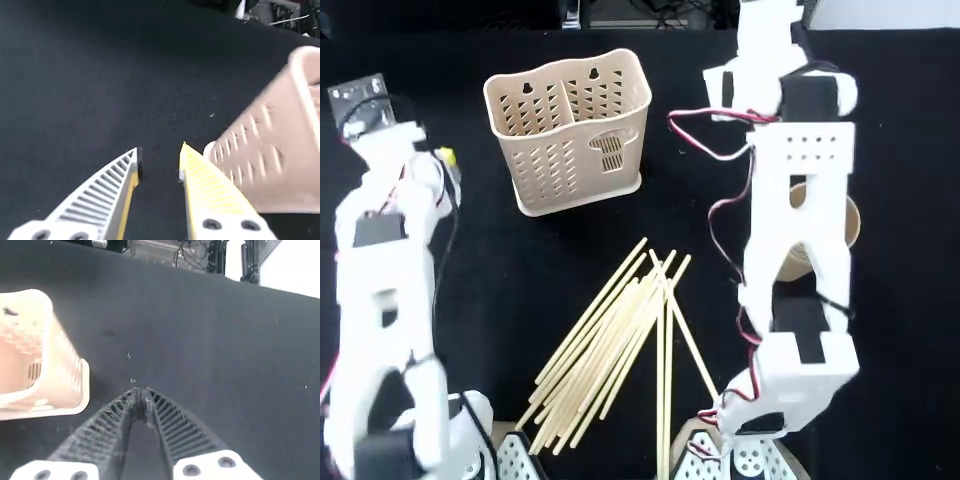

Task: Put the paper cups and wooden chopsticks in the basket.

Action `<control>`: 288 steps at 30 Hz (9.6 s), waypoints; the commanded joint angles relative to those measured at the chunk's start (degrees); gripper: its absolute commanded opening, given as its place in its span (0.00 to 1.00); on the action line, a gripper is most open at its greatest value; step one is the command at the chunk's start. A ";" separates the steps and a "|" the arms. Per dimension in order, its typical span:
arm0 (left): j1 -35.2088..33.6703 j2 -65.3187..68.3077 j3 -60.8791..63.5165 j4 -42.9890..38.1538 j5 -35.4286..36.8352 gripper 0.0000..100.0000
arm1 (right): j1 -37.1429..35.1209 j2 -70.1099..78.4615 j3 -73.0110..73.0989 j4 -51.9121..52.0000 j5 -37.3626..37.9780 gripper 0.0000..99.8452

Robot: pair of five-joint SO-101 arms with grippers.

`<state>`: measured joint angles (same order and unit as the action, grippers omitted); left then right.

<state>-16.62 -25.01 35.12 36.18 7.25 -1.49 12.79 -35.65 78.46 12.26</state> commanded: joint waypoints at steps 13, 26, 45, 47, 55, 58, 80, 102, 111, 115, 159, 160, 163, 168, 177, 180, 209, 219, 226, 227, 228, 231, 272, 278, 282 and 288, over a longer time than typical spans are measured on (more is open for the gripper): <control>7.69 18.99 -7.25 -5.10 12.57 0.15 | -2.81 20.35 -1.19 -20.75 -15.91 0.02; 10.95 20.22 -6.73 -8.00 12.48 0.15 | -7.30 21.67 -2.33 -13.80 -13.89 0.01; 10.77 19.69 -7.16 -5.27 12.22 0.15 | -12.48 21.76 -18.86 11.96 3.08 0.01; 10.77 19.69 -7.34 -4.57 12.22 0.15 | -12.22 22.11 -18.77 12.13 2.99 0.01; 5.67 18.73 -8.40 -1.67 12.22 0.15 | -7.56 21.67 -15.25 11.34 2.99 0.01; 1.01 15.47 -9.10 -0.88 12.22 0.15 | -5.89 20.97 -17.98 11.87 2.99 0.01; 3.03 35.87 -20.53 -20.57 12.66 0.15 | -5.71 22.64 -20.53 8.00 -1.49 0.01; 11.21 15.56 -1.54 -15.56 12.31 0.15 | -5.71 27.82 -20.97 5.27 -1.93 0.01; 10.24 8.09 1.98 -15.74 12.22 0.15 | -5.63 27.65 -21.14 7.38 -1.76 0.01; 4.18 7.74 0.48 -20.13 12.48 0.15 | -5.63 27.65 -23.08 7.82 -1.93 0.01; 7.08 4.04 11.30 -34.02 12.31 0.15 | -4.66 28.00 -36.44 14.33 -1.93 0.02; 6.64 3.34 11.56 -34.02 12.31 0.15 | -4.66 28.00 -37.93 15.38 -1.93 0.02; 5.41 2.29 11.03 -33.05 12.48 0.15 | -4.84 28.00 -41.98 18.11 -2.02 0.06; 4.97 2.20 7.96 -24.18 12.57 0.15 | -6.95 28.00 -45.85 18.99 -5.19 0.20; 3.21 1.67 10.68 -20.75 12.48 0.15 | -8.09 27.74 -46.11 19.60 -21.01 0.19; 3.38 1.58 12.35 -20.84 12.57 0.15 | -8.26 27.74 -46.11 20.48 -23.21 0.19; 3.47 2.20 20.62 -21.01 12.31 0.15 | -19.69 25.54 -47.08 21.54 -30.86 0.19; 3.38 2.20 20.62 -21.01 12.22 0.15 | -18.73 25.45 -36.88 21.54 -31.65 0.19; 3.30 2.20 20.70 -20.92 12.22 0.15 | -13.63 25.27 -34.24 20.22 -27.52 0.02; 3.30 2.20 20.70 -20.92 12.22 0.15 | -12.92 25.19 -34.24 20.31 -23.82 0.03; 3.30 2.20 20.79 -20.92 12.22 0.15 | -12.22 25.19 -34.24 20.31 -19.96 0.01; 3.21 2.02 21.32 -20.92 12.22 0.15 | -10.37 25.19 -33.80 20.40 -10.29 0.01; 0.92 2.20 21.23 -21.01 12.40 0.15 | -10.02 10.15 -13.76 18.64 -6.86 0.02; 0.92 2.20 21.23 -21.01 12.40 0.15 | -10.29 9.71 -14.11 19.60 -8.00 0.17; 0.92 2.20 21.23 -21.01 12.40 0.15 | -11.43 8.57 -16.22 19.96 -8.00 0.17; 0.92 2.20 21.23 -21.01 12.31 0.15 | -11.25 3.74 -24.04 19.96 -8.35 0.17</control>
<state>-15.56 -21.23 56.92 15.16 19.47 -12.13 21.76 -54.02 98.42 4.62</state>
